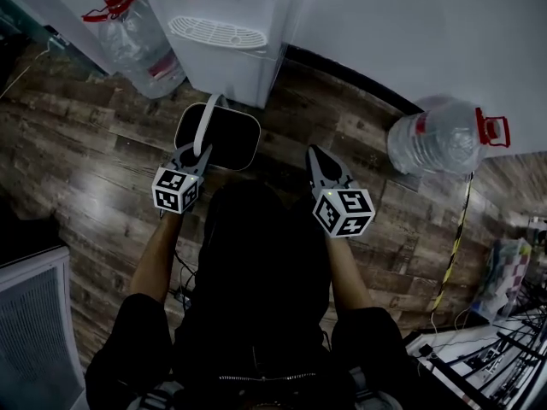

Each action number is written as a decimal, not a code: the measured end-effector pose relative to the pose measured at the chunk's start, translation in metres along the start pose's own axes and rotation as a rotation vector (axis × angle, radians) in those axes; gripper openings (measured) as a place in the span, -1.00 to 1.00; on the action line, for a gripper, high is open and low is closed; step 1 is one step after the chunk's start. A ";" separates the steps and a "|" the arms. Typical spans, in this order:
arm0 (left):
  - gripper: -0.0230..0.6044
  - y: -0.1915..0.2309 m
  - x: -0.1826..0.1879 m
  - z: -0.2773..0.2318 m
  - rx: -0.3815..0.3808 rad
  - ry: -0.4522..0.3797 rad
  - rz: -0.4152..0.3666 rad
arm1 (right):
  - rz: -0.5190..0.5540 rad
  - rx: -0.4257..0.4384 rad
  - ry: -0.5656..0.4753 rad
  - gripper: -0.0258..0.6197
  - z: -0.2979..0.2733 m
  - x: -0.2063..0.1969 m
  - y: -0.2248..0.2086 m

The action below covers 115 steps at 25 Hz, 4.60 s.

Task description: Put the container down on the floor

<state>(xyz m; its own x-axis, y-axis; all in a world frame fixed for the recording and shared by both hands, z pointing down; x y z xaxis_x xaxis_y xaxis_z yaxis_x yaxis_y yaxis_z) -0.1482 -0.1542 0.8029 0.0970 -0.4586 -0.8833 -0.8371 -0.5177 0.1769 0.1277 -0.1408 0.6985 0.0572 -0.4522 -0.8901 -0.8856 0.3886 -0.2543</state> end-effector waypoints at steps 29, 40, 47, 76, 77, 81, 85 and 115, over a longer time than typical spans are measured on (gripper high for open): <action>-0.58 0.029 0.047 -0.049 0.044 0.167 0.033 | -0.009 -0.019 0.019 -0.89 0.003 -0.008 -0.008; -0.37 0.036 0.069 -0.028 0.183 0.162 -0.141 | -0.002 -0.007 0.029 -0.89 0.001 -0.010 -0.006; -0.57 0.046 0.071 -0.037 0.174 0.190 -0.066 | -0.009 0.005 0.024 -0.89 -0.003 -0.009 0.000; -0.64 0.066 0.106 -0.089 0.212 0.094 -0.064 | -0.023 -0.058 0.039 -0.89 0.003 -0.015 -0.015; -0.63 0.067 0.105 -0.087 0.212 0.100 -0.074 | -0.022 -0.056 0.039 -0.89 0.003 -0.015 -0.014; -0.50 0.074 0.098 -0.076 0.220 0.125 -0.086 | -0.016 -0.048 0.041 -0.89 0.004 -0.016 -0.011; -0.46 0.084 0.088 -0.056 0.249 0.136 -0.094 | -0.010 -0.037 0.042 -0.89 0.004 -0.016 -0.007; -0.88 0.024 0.114 0.023 0.172 -0.067 -0.067 | 0.014 0.073 -0.031 -0.89 -0.028 0.015 0.030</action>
<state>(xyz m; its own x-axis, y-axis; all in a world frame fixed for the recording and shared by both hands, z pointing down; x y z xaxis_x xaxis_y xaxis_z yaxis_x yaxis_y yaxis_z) -0.1697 -0.2021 0.6967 0.1241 -0.3751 -0.9186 -0.9103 -0.4114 0.0450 0.0889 -0.1578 0.6881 0.0604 -0.4221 -0.9046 -0.8506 0.4525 -0.2680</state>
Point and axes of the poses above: the fingertips, and each gripper's own axes: z backward along the fingers, y to its left, x out of its top, the point moved 4 cm from there along z, backward along the fingers, and after that the axes turned 1 degree about -x, right-handed, at the moved point
